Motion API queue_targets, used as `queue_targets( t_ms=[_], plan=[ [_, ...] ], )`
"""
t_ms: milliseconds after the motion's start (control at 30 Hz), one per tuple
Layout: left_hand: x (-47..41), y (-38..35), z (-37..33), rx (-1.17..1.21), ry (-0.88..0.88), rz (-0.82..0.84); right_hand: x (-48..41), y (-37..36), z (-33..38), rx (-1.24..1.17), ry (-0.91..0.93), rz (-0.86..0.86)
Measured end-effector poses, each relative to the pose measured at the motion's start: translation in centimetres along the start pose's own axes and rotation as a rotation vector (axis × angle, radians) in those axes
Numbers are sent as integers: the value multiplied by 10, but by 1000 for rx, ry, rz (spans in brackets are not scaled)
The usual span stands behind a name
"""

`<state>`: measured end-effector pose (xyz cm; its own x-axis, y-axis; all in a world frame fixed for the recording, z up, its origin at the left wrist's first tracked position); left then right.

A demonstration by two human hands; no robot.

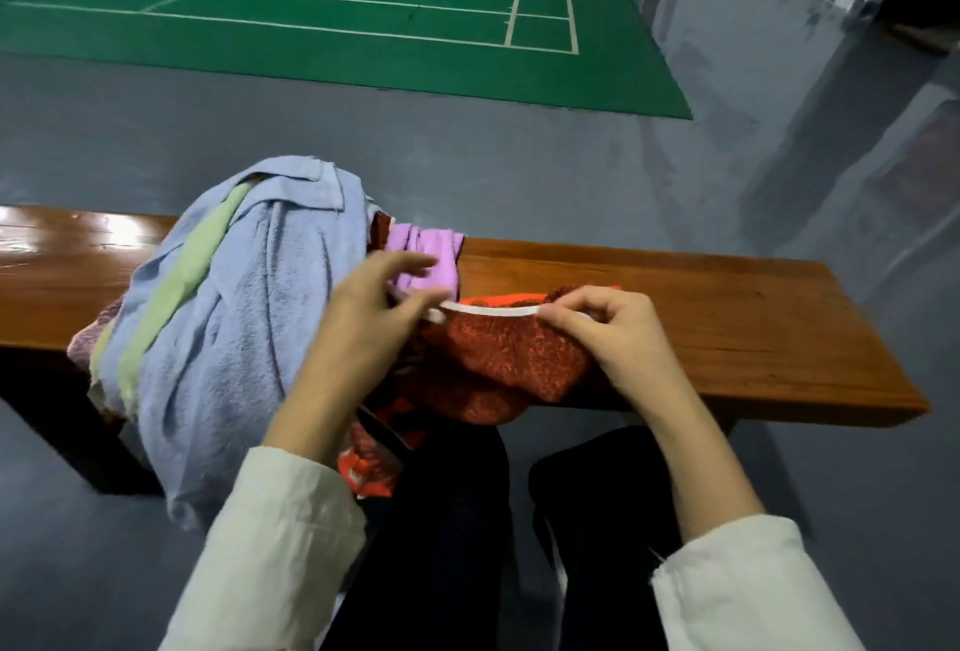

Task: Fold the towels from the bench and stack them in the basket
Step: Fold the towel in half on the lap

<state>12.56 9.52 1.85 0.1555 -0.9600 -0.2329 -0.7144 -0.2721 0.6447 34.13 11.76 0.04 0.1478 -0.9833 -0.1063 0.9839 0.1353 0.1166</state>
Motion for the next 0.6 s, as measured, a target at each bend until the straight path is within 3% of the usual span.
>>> queue_targets(
  t_ms=[67,133,367,433,600],
  plan=[
    [11,-37,-34,155,-67,217,-1,-20,7,-58,26,35],
    [19,-60,-52,102,-130,287,-1,-28,9,-88,39,40],
    [4,-2,6,-178,3,-52,15,23,-17,13,-125,20],
    [7,2,9,-227,14,-78,13,27,-11,70,-60,-1],
    [27,-60,-57,52,-174,241,13,-11,7,-87,7,73]
  ],
)
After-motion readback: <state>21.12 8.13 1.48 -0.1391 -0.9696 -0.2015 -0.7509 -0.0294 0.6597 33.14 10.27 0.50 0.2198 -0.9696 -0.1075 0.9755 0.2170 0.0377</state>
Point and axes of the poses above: each hand's wrist, its own x-axis away from the middle knuckle, its own y-axis out of the back of the hand, z = x × y, the point moved 9 cm from there along -x, towards the middle knuckle, and after that the axes turned 8 degrees about -x, right-handed, at the moved point
